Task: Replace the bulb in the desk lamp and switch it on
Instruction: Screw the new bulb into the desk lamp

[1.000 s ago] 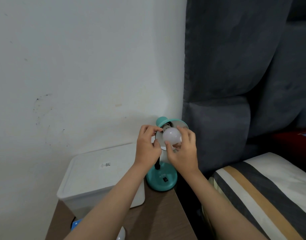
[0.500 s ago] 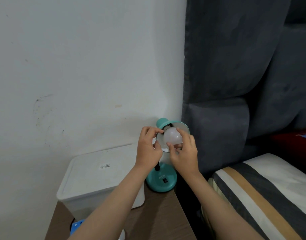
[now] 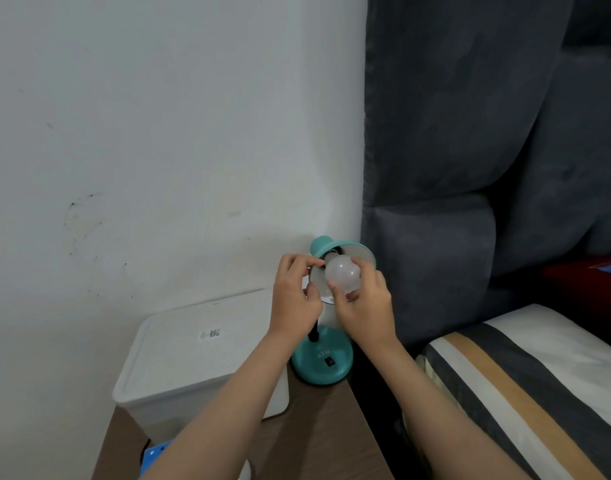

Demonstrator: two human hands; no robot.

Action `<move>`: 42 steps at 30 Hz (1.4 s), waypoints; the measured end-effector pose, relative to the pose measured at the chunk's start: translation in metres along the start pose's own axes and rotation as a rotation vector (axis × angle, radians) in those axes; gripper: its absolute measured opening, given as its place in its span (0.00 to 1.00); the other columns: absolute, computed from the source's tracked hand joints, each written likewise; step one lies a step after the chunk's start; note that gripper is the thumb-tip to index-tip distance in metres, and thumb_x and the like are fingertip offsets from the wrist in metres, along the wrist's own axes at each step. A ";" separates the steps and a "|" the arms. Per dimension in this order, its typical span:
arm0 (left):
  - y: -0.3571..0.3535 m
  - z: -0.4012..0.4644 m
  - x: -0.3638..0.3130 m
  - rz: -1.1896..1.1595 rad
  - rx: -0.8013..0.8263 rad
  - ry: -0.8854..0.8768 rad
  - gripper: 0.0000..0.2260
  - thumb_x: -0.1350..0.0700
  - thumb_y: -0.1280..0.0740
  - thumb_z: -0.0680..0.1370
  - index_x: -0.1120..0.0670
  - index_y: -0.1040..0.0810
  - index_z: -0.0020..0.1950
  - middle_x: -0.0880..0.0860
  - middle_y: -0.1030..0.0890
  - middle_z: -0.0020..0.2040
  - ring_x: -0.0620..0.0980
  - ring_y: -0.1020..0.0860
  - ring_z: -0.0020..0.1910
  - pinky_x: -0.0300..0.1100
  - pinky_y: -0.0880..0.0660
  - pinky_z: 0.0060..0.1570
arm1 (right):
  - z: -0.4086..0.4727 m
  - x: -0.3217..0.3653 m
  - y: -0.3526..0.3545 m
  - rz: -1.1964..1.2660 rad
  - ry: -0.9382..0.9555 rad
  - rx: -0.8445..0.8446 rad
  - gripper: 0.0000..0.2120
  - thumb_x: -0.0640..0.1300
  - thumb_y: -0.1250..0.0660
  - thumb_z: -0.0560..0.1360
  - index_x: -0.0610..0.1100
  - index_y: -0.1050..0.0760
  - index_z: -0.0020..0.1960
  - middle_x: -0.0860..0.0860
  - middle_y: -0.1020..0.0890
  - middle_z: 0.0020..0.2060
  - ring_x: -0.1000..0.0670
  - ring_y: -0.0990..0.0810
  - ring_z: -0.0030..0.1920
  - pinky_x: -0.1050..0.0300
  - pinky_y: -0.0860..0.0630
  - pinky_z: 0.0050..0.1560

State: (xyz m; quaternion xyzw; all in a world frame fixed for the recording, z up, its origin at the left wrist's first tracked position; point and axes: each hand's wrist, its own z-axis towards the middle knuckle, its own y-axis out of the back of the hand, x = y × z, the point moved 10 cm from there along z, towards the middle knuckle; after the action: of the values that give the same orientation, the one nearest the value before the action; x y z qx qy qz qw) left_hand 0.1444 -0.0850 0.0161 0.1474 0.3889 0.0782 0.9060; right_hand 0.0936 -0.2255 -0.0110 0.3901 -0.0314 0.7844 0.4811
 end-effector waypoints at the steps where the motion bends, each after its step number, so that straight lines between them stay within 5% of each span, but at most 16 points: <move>1: 0.000 0.000 0.000 -0.003 -0.001 0.002 0.19 0.73 0.40 0.69 0.52 0.24 0.52 0.39 0.32 0.50 0.30 0.30 0.52 0.39 0.22 0.47 | 0.001 -0.001 -0.001 -0.013 -0.005 0.013 0.22 0.48 0.29 0.72 0.44 0.30 0.62 0.45 0.24 0.51 0.57 0.27 0.34 0.71 0.32 0.34; 5: -0.001 0.000 0.001 -0.005 0.003 0.011 0.19 0.73 0.40 0.70 0.52 0.24 0.52 0.38 0.32 0.50 0.28 0.30 0.52 0.40 0.22 0.47 | 0.002 -0.007 -0.005 -0.021 -0.024 0.051 0.23 0.51 0.31 0.73 0.44 0.33 0.62 0.43 0.22 0.52 0.44 0.20 0.40 0.59 0.28 0.36; 13: -0.003 0.000 0.000 -0.032 0.019 0.008 0.18 0.73 0.40 0.70 0.54 0.24 0.52 0.41 0.32 0.50 0.28 0.30 0.53 0.29 0.25 0.41 | 0.003 -0.017 -0.001 0.033 -0.197 0.025 0.22 0.56 0.33 0.73 0.42 0.34 0.59 0.46 0.20 0.35 0.45 0.19 0.36 0.53 0.23 0.33; 20: -0.003 0.000 0.005 -0.010 0.013 0.011 0.20 0.73 0.39 0.70 0.51 0.24 0.53 0.38 0.32 0.51 0.28 0.30 0.53 0.37 0.22 0.45 | -0.001 -0.006 0.002 0.030 -0.048 0.007 0.28 0.48 0.24 0.66 0.39 0.30 0.60 0.45 0.31 0.51 0.48 0.24 0.42 0.60 0.24 0.39; 24: -0.004 -0.002 0.001 -0.007 0.012 0.000 0.19 0.73 0.39 0.70 0.52 0.24 0.52 0.38 0.32 0.51 0.28 0.30 0.53 0.33 0.24 0.44 | 0.001 -0.001 0.007 0.035 0.006 -0.004 0.25 0.45 0.27 0.70 0.43 0.30 0.64 0.48 0.29 0.52 0.54 0.24 0.39 0.73 0.29 0.37; 28: -0.001 0.000 0.002 0.003 -0.005 -0.006 0.20 0.74 0.40 0.69 0.53 0.24 0.52 0.42 0.31 0.50 0.29 0.30 0.53 0.35 0.24 0.47 | 0.001 0.002 0.003 0.041 -0.011 0.003 0.21 0.49 0.28 0.71 0.46 0.26 0.61 0.46 0.28 0.50 0.51 0.20 0.34 0.61 0.22 0.34; 34: -0.004 0.000 0.001 0.002 0.003 -0.007 0.20 0.73 0.40 0.69 0.53 0.24 0.52 0.43 0.31 0.50 0.29 0.30 0.53 0.30 0.25 0.46 | 0.005 -0.010 0.006 0.071 -0.101 -0.030 0.20 0.52 0.28 0.71 0.46 0.28 0.58 0.47 0.28 0.47 0.57 0.26 0.37 0.66 0.26 0.36; 42: -0.003 -0.001 0.001 0.005 0.015 0.005 0.20 0.73 0.40 0.70 0.52 0.25 0.53 0.38 0.33 0.51 0.27 0.31 0.53 0.34 0.24 0.44 | 0.000 -0.009 0.001 0.167 -0.043 0.060 0.24 0.37 0.27 0.69 0.47 0.29 0.62 0.49 0.31 0.52 0.54 0.23 0.42 0.74 0.27 0.45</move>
State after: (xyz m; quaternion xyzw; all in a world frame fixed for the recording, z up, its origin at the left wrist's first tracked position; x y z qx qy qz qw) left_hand 0.1450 -0.0876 0.0137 0.1550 0.3912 0.0782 0.9038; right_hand 0.0952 -0.2324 -0.0169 0.4174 -0.0506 0.8138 0.4011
